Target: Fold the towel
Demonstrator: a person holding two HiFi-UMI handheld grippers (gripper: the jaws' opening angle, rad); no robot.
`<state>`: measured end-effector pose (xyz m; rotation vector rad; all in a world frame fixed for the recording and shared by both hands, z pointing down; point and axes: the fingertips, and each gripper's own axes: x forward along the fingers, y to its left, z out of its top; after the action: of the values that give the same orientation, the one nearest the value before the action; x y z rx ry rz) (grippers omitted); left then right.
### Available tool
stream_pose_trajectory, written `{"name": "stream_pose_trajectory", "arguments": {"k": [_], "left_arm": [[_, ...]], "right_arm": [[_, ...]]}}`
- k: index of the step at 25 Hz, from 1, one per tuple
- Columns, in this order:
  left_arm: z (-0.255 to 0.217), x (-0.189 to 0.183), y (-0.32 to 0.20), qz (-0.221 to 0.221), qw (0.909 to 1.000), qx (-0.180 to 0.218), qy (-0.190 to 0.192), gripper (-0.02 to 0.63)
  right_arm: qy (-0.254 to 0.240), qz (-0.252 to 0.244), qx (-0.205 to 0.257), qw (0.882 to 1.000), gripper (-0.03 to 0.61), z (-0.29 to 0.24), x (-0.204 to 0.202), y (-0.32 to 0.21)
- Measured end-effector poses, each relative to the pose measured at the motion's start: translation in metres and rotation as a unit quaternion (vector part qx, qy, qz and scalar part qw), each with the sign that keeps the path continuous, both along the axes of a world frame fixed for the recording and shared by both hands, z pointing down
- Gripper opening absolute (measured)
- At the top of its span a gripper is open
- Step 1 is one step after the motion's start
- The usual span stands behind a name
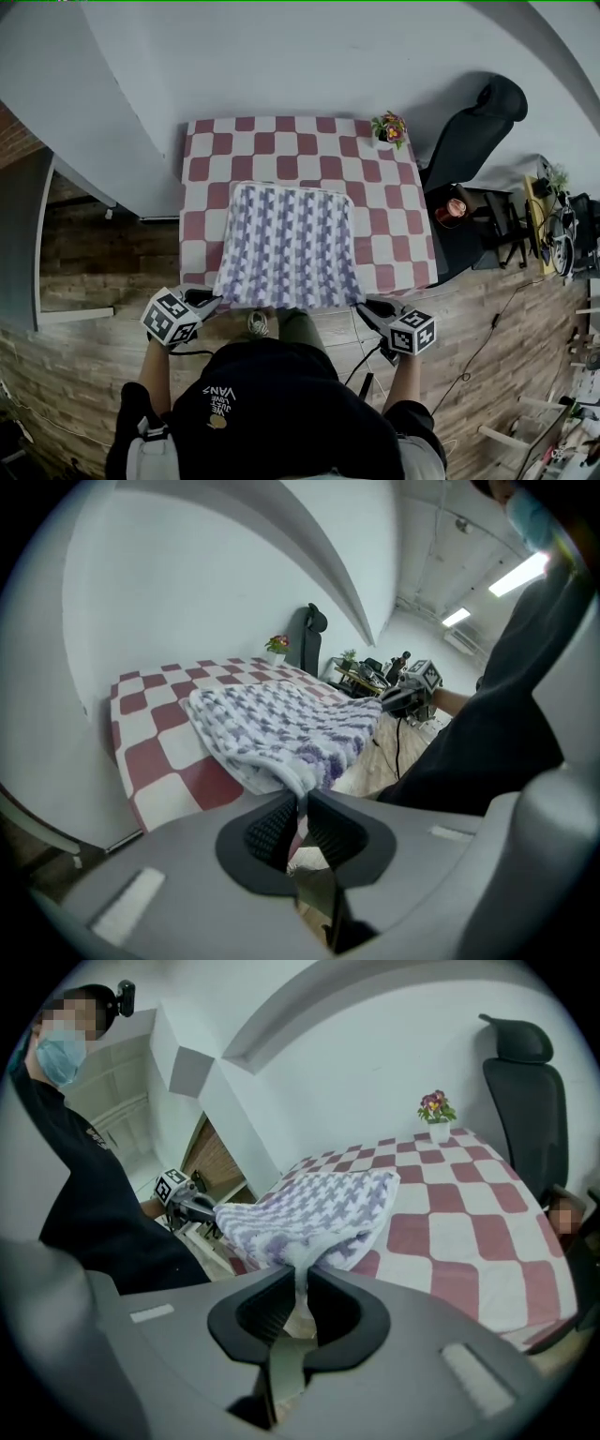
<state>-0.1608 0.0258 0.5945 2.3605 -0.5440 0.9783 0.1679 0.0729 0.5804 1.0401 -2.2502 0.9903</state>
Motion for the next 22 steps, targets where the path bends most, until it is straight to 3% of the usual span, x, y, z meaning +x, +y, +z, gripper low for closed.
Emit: {"name": "stream_pose_trajectory", "arguments": {"k": [5, 13, 22], "left_arm": [[-0.005, 0.008, -0.038, 0.008, 0.9996, 0.003, -0.028, 0.035], [-0.017, 0.026, -0.145, -0.017, 0.9981, 0.030, -0.051, 0.032], [0.022, 0.039, -0.239, -0.051, 0.9941, 0.021, -0.094, 0.029]], "right_arm": [[0.004, -0.008, 0.005, 1.000, 0.040, -0.007, 0.008, -0.045], [-0.004, -0.002, 0.014, 1.000, 0.038, -0.016, 0.025, -0.152], [0.014, -0.001, -0.024, 1.000, 0.035, 0.023, 0.035, -0.241]]}}
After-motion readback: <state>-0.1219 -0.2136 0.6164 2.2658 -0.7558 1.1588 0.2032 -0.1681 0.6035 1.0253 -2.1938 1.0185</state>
